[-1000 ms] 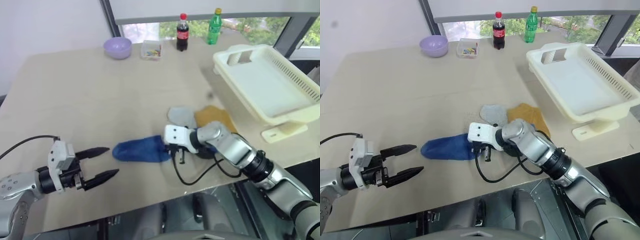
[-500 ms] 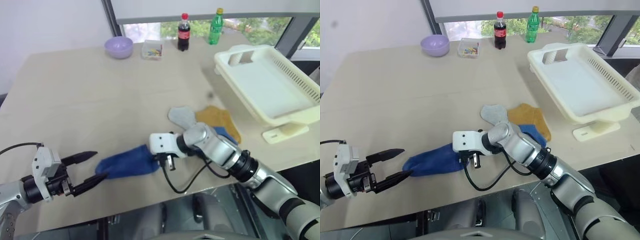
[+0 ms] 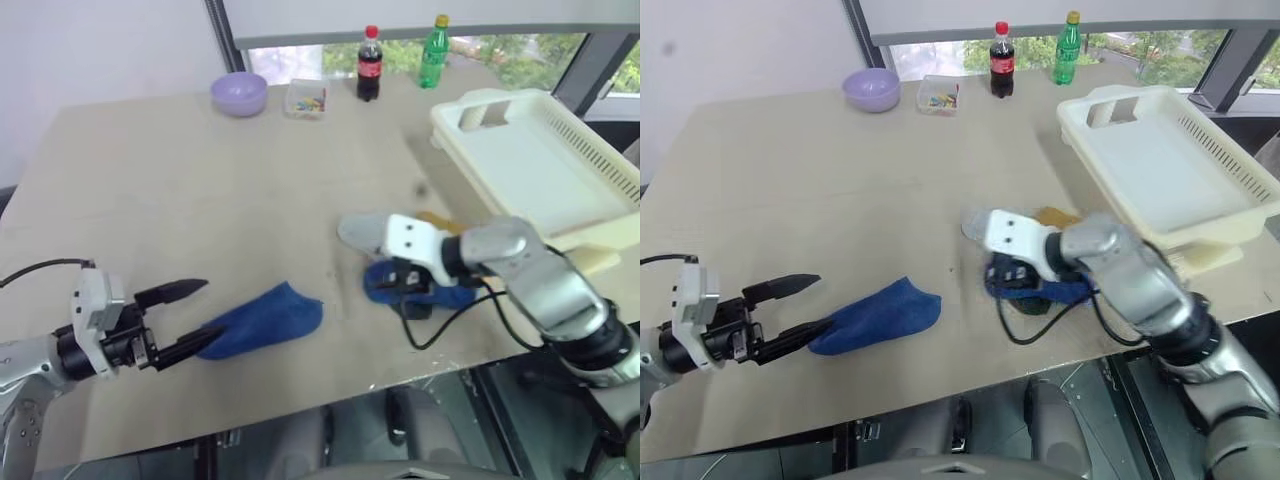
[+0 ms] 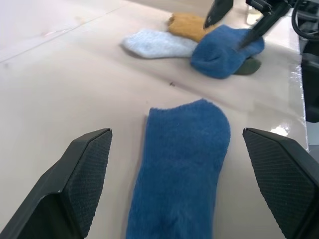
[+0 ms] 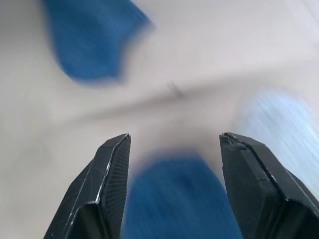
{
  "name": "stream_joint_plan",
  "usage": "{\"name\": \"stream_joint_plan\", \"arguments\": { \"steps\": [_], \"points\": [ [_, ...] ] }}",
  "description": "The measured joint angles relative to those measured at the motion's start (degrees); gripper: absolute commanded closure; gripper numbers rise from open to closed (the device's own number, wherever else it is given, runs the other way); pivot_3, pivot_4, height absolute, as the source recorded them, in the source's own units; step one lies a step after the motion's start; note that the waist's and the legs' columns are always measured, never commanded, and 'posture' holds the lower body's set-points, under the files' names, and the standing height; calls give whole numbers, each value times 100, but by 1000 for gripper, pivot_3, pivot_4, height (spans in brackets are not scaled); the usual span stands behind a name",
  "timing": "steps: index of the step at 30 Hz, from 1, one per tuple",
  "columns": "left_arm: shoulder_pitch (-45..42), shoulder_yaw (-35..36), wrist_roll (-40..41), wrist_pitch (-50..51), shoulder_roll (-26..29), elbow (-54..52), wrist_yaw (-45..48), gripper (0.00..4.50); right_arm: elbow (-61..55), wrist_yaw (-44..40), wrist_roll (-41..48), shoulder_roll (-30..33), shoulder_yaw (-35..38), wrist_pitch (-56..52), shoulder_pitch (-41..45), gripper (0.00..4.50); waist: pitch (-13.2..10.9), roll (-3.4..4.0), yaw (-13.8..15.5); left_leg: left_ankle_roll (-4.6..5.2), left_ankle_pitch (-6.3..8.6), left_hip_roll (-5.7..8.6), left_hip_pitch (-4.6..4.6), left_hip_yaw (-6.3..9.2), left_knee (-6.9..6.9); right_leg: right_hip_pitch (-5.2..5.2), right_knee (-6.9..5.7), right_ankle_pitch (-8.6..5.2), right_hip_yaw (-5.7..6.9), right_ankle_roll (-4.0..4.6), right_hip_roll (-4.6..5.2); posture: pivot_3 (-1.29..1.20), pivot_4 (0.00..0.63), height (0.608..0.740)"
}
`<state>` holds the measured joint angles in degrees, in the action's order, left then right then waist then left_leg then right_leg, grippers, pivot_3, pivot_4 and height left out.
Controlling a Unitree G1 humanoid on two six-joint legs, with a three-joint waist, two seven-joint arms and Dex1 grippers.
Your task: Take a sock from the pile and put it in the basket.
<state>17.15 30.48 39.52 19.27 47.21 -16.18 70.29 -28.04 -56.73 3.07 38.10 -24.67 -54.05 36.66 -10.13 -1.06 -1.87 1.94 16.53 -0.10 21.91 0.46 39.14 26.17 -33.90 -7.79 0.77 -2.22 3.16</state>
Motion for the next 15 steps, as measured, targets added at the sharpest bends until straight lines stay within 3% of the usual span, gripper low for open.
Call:
{"name": "stream_joint_plan", "arguments": {
  "steps": [10, 15],
  "points": [
    [-570, -556, -30, 22, 17, 209, 104, 0, -214, 453, 62, 128, -24, -166, -539, 1618, -2, -3, -29, 1, 0, -8, -6, -4, 2, 0, -5, 0, -8, 0, -11, 0, 150, 732],
    [-585, -599, -139, -14, 59, 352, 172, 0, -187, 592, 61, 92, -82, -144, -539, 3929, -2, -3, -15, 1, 0, -6, -1, -3, 2, 0, 1, 0, -8, 0, -8, 0, 150, 732]
  ]
}}
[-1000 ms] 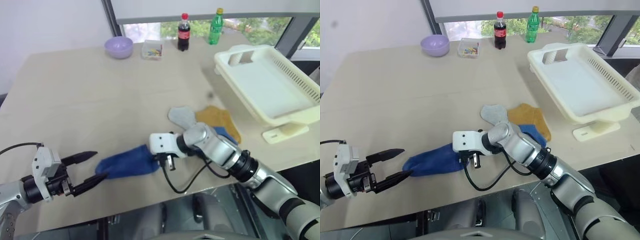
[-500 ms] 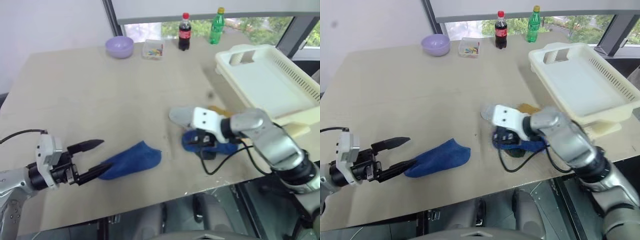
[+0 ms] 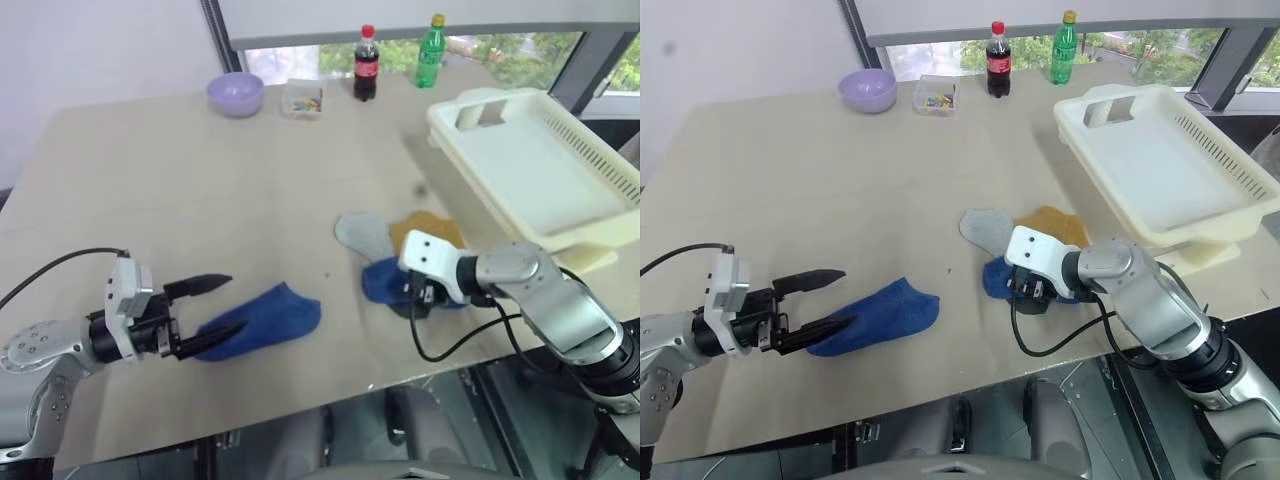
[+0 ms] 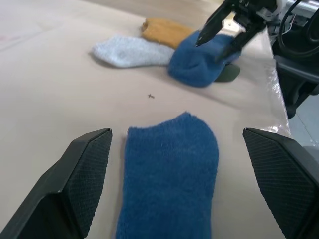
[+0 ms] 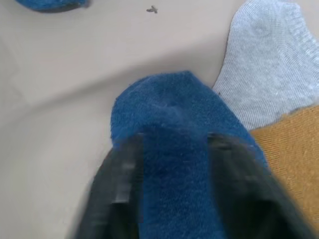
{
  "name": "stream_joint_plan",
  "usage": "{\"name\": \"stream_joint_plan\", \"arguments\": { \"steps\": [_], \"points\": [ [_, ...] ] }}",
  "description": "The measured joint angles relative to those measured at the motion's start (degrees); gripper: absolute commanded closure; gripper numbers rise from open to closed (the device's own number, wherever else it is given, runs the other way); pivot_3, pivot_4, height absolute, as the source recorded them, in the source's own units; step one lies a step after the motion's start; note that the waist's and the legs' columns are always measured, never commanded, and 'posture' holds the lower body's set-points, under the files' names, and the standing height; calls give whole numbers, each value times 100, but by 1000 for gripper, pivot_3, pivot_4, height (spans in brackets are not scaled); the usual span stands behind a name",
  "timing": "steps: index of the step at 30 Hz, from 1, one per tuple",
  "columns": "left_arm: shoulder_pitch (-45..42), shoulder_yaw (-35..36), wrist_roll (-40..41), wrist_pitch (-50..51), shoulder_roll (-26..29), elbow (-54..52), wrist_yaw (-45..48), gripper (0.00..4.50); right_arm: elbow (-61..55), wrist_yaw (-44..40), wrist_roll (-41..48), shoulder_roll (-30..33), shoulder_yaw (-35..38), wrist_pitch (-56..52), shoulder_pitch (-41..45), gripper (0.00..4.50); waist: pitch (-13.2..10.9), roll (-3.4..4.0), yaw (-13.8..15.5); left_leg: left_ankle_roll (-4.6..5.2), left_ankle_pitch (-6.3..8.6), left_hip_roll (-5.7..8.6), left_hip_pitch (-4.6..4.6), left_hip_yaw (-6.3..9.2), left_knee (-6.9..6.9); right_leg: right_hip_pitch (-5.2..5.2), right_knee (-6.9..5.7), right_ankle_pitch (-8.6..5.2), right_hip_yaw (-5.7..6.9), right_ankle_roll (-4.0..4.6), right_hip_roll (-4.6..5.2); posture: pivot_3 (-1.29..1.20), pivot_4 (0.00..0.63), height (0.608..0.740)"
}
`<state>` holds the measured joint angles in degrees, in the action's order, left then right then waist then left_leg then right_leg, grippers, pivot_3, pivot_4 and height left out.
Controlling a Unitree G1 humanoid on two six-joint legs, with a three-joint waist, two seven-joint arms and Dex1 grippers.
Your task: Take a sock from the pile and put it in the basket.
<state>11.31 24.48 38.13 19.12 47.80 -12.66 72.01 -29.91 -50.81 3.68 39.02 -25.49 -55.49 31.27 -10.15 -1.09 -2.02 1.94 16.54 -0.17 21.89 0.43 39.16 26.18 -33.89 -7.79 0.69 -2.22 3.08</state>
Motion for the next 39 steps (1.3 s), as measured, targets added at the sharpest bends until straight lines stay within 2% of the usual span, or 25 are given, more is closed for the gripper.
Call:
{"name": "stream_joint_plan", "arguments": {
  "steps": [1, 2, 9, 13, 14, 15, 25, 26, 27, 28, 30, 39],
  "points": [
    [-1, -6, -13, -16, 0, 0, 16, 0, 0, 5, 1, 5, -32, 2, 0, 4331, 0, 0, 1, 0, 0, 0, 0, 1, 0, 0, 0, 0, 0, 0, 1, 0, 150, 732],
    [-1, -15, -25, -29, 0, 0, 19, 0, 0, 4, 1, 16, -57, 5, -2, 4472, 0, 0, 2, 0, 0, 0, 0, 2, 0, 0, 1, 0, 0, 0, 1, 0, 150, 732],
    [6, -29, -81, -85, -1, 0, 28, 0, 70, -2, 55, 110, -124, 54, -39, 4472, 0, 0, 13, 0, 0, 0, -2, 2, 0, 0, -2, 0, 0, 0, 0, 0, 150, 732],
    [9, -29, -87, -93, -1, 0, 29, 0, 80, -23, 131, 111, -124, 80, -37, 3418, 0, 0, 12, 0, 0, 0, -1, 1, 0, 0, -2, 0, 0, 0, -1, 0, 150, 732],
    [9, -29, -87, -93, -1, 0, 28, 0, 79, -34, 157, 113, -124, 80, -34, 2846, 0, 0, 12, 0, 0, 0, -1, 2, 0, 0, -2, 0, 0, 0, 0, 0, 150, 732],
    [10, -29, -88, -93, -1, 0, 28, 0, 80, -32, 164, 113, -124, 81, -28, 2571, 0, 0, 12, 0, 0, 0, -1, 1, 0, 0, -2, 0, 0, 0, 0, 0, 150, 732],
    [-2, -51, -89, -92, -3, -6, -29, 0, 426, 90, 42, 12, -297, 345, 72, 2571, 0, 0, 13, 0, 0, 0, -1, 0, 1, 0, -3, 0, -1, 0, 0, 0, 150, 732],
    [-2, -51, -89, -92, -3, -6, -34, 0, 440, 97, 34, 7, -301, 362, 73, 3064, 0, -1, 12, 0, 0, 0, -2, 0, 1, -1, -3, 0, -1, 0, 0, 0, 150, 732],
    [-2, -51, -89, -92, -3, -6, -34, 0, 489, 102, 25, -3, -307, 398, 79, 3234, 1, -1, 13, 0, 0, 0, -2, 0, 1, -1, -3, 0, -1, 0, 0, 0, 150, 732],
    [-2, -51, -89, -92, -2, -6, -33, 0, 533, 110, 19, -6, -309, 436, 82, 3766, 0, -1, 12, 0, 0, 0, -2, 0, 1, -1, -3, 0, -1, 0, -1, 0, 150, 732],
    [-2, -51, -90, -92, -2, -6, -33, 0, 567, 111, 18, -15, -309, 458, 84, 4453, 1, -1, 14, 0, 0, 0, -2, 0, 1, -1, -3, 0, -1, 0, -1, 0, 150, 732],
    [-44, -86, -100, -97, -2, -5, 11, 0, 580, 154, 33, -235, -305, 450, 171, 4453, 0, -1, 8, 0, 0, 0, -3, 0, 1, -1, -5, 0, -1, 0, -2, 0, 150, 732]
  ]
}}
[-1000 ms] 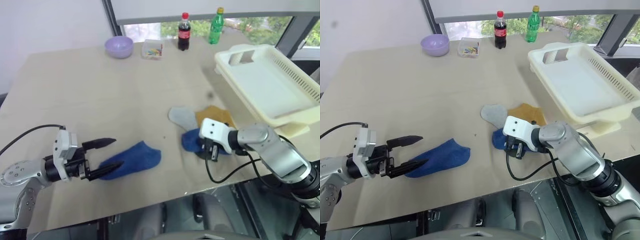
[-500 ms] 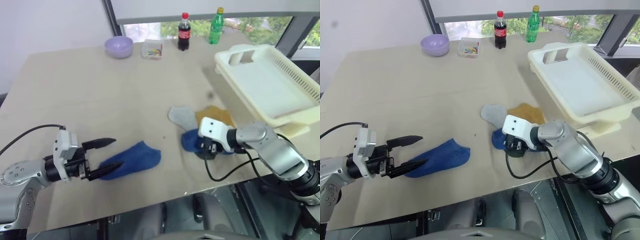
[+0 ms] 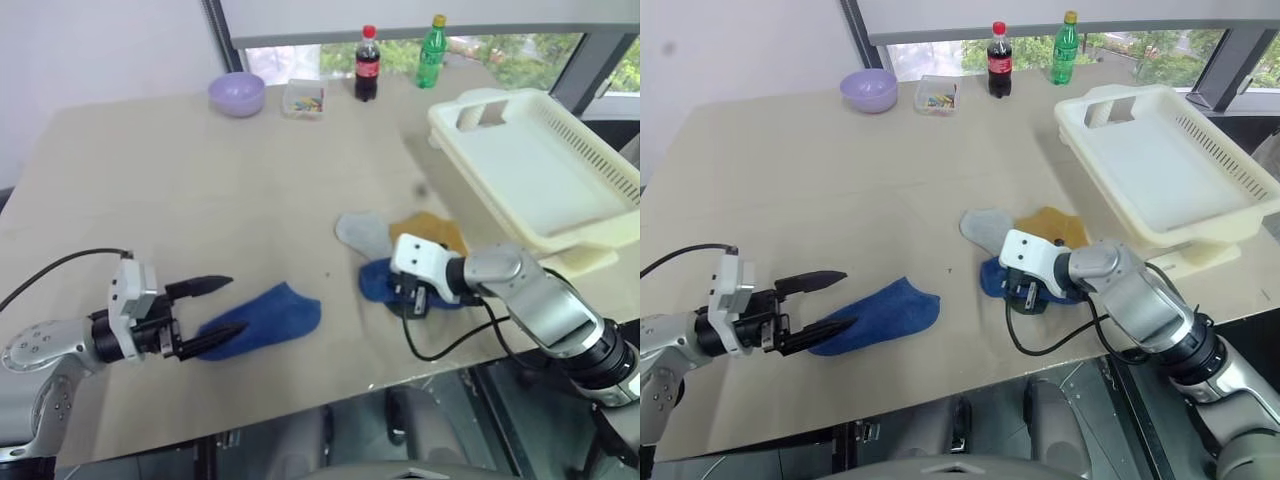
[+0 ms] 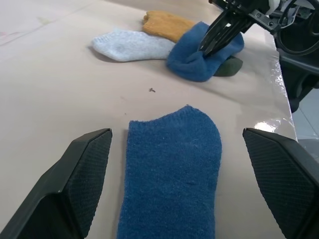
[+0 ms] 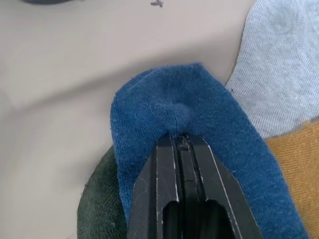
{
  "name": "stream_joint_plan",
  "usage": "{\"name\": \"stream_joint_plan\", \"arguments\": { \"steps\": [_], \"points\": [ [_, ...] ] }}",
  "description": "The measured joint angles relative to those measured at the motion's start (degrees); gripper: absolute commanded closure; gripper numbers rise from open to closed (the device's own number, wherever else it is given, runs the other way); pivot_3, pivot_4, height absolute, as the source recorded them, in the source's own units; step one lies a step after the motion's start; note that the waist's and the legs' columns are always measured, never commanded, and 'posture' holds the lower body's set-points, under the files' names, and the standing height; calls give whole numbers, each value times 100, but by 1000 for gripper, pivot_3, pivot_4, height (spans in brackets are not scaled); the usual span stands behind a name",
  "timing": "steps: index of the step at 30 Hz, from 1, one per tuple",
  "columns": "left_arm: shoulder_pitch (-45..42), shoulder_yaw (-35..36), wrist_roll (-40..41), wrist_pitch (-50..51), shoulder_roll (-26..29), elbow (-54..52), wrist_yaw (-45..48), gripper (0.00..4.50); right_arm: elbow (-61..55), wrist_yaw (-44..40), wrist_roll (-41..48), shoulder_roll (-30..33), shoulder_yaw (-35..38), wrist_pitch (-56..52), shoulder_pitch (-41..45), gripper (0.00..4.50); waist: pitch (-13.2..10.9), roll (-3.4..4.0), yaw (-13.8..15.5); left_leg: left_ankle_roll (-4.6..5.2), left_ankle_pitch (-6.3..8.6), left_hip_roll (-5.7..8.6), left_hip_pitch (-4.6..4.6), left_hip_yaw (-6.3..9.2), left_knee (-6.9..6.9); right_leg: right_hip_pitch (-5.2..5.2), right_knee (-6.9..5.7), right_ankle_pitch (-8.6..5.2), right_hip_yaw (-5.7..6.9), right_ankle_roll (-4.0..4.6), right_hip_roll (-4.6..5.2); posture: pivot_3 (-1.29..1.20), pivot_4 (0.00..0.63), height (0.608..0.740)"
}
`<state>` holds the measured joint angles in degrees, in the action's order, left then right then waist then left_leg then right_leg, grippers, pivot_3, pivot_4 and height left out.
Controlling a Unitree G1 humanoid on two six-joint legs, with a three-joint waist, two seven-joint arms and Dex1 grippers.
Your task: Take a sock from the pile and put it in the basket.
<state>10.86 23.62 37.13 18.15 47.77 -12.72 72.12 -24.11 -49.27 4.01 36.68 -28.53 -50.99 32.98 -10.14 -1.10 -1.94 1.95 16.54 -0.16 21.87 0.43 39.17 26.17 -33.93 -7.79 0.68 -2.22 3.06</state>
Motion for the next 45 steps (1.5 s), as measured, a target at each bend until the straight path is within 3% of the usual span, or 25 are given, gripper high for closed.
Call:
{"name": "stream_joint_plan", "arguments": {
  "steps": [13, 30, 34, 39, 41, 45],
  "points": [
    [-7, -121, -102, -98, -50, 10, 1, 0, 1929, 219, -362, -1195, -155, 816, 1204, 4453, 0, 1, -25, 0, 0, 1, 0, -3, 1, 0, -2, 18, -2, 29, -3, 0, 150, 732],
    [294, 9, -101, -183, -92, -29, -172, 0, 6660, 314, -1150, -4098, -475, 4207, 3011, 4453, -5, 9, -59, -5, -1, -1, -1, 10, -4, 6, -6, 23, -2, 38, -7, 0, 150, 732],
    [250, 118, -111, -239, -89, -8, -254, 0, 7328, 352, -1290, -4543, -476, 5227, 3359, 3218, -17, 28, -37, -14, -3, -1, 6, 16, -7, 15, -13, 20, 1, 43, -6, 0, 150, 732],
    [238, 319, -347, -437, -78, 350, -362, 0, 7794, 294, -1343, -4564, -408, 5754, 3431, 810, -17, 28, -63, -17, -4, 1, 5, 10, -7, 17, -14, 20, -3, 43, -6, 0, 150, 732],
    [162, 319, -524, -649, -80, 554, -433, 0, 7782, 289, -1344, -4567, -362, 5923, 3431, 52, -17, 27, -63, -21, -5, 1, 8, 9, -9, 26, -19, 19, -3, 45, -11, 0, 150, 732],
    [-24, 330, -841, -1036, -91, 953, -683, 0, 7232, 181, -1288, -4561, -211, 5840, 3426, 52, -8, 11, -57, -33, -6, 1, 12, 5, -9, 53, -71, 14, -8, 54, -8, 0, 150, 732]
  ]
}}
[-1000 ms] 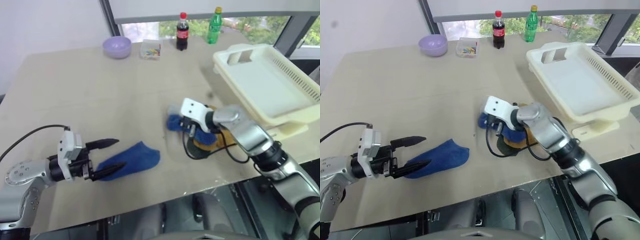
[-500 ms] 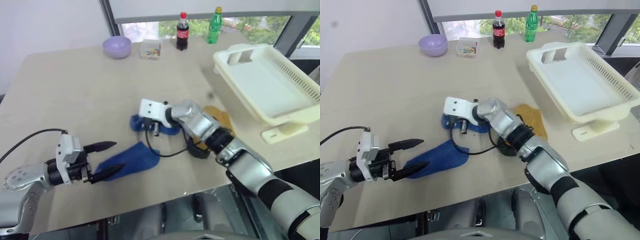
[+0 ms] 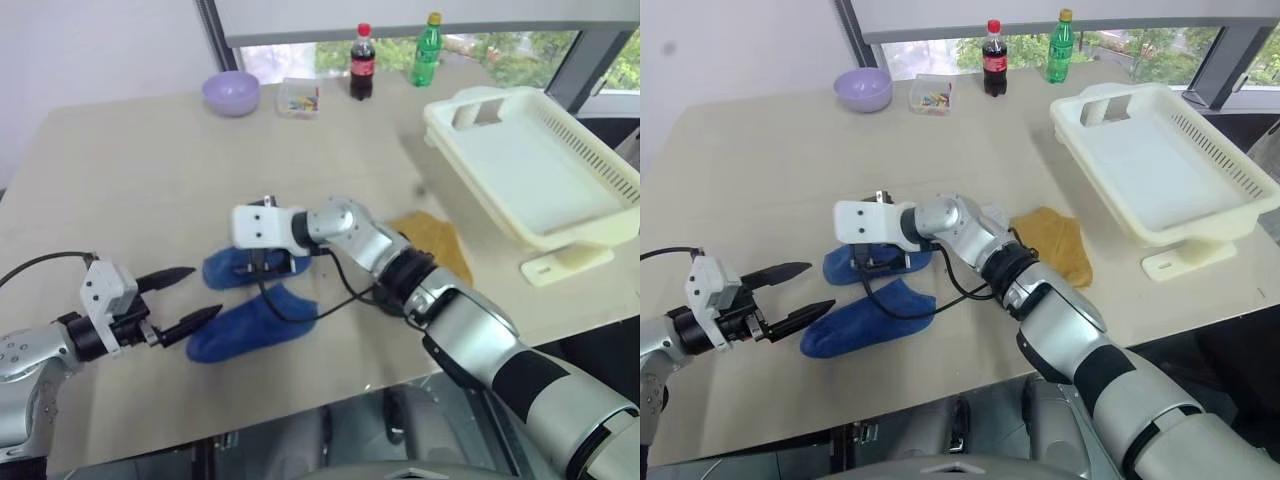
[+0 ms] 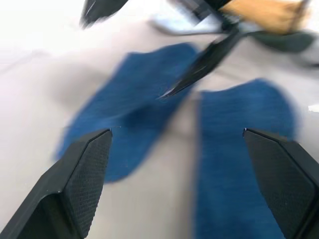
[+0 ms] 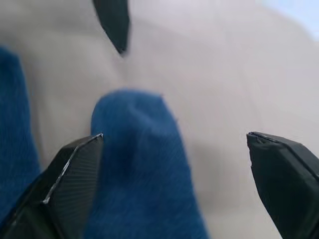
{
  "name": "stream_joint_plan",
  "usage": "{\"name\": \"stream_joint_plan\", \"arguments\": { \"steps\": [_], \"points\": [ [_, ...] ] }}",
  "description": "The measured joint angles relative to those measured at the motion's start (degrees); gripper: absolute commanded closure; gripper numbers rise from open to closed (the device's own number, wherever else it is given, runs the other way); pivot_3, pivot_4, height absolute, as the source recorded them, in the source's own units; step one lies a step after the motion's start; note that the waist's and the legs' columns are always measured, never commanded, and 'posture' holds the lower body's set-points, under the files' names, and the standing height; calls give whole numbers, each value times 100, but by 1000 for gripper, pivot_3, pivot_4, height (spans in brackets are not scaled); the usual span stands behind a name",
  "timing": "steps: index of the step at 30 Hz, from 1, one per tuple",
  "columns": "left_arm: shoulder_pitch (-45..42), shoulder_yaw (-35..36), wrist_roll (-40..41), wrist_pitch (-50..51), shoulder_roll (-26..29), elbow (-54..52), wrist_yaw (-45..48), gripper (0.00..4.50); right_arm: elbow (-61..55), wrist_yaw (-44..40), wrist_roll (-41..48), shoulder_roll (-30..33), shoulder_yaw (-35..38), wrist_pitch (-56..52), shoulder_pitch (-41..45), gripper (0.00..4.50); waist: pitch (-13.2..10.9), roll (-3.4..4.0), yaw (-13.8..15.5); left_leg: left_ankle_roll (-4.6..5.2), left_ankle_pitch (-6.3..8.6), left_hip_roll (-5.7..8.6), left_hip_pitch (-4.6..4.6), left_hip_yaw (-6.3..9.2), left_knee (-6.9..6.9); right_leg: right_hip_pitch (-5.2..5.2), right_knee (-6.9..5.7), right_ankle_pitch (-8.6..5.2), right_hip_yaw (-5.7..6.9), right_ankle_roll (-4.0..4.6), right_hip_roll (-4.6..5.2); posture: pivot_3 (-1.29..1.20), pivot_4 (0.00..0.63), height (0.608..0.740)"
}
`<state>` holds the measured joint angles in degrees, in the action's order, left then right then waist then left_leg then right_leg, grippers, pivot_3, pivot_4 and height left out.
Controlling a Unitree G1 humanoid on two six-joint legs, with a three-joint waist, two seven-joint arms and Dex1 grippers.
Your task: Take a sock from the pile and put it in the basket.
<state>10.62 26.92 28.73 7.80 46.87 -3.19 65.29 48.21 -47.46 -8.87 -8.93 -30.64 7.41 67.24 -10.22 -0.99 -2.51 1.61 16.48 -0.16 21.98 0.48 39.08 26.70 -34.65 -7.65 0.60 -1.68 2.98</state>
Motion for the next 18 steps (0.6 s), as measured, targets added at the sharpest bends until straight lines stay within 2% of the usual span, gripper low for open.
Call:
{"name": "stream_joint_plan", "arguments": {
  "steps": [3, 8, 12, 15, 18],
  "points": [
    [-158, -6, -65, -151, -34, 144, -156, 0, -944, -248, 172, 156, 163, -721, -372, 52, 5, -8, 23, -2, 2, -4, -3, 11, 0, 0, -17, -10, 8, 16, -1, 0, 150, 732],
    [-419, -91, -71, 44, -104, 344, -535, 0, -2942, -705, 550, 1114, 325, -2919, -1752, 52, 16, -27, 84, -1, 1, 5, -2, 9, 14, -5, -20, -9, 6, 14, 13, 0, 150, 732],
    [-902, -448, -127, 343, -104, 616, -649, 0, -3627, -656, 901, 1235, 593, -4399, -2260, 52, 17, -28, 24, -1, 1, 2, -11, 4, 14, -3, -30, -9, 5, 13, -13, 0, 150, 732],
    [-1504, -791, -335, 548, -98, 1116, -755, 0, -3706, -317, 1219, 992, 961, -5205, -2476, 972, 18, -30, 2, -6, -2, -15, -18, -7, 12, -4, -36, -4, 9, 22, -39, 0, 150, 732],
    [-1839, -974, -453, 615, -94, 1468, -744, 0, -3664, 2, 1472, 807, 1303, -5651, -2530, 2353, 18, -29, -5, -15, -8, -25, -17, -11, 12, -2, -33, 3, 9, 34, -50, 0, 150, 732]
  ]
}}
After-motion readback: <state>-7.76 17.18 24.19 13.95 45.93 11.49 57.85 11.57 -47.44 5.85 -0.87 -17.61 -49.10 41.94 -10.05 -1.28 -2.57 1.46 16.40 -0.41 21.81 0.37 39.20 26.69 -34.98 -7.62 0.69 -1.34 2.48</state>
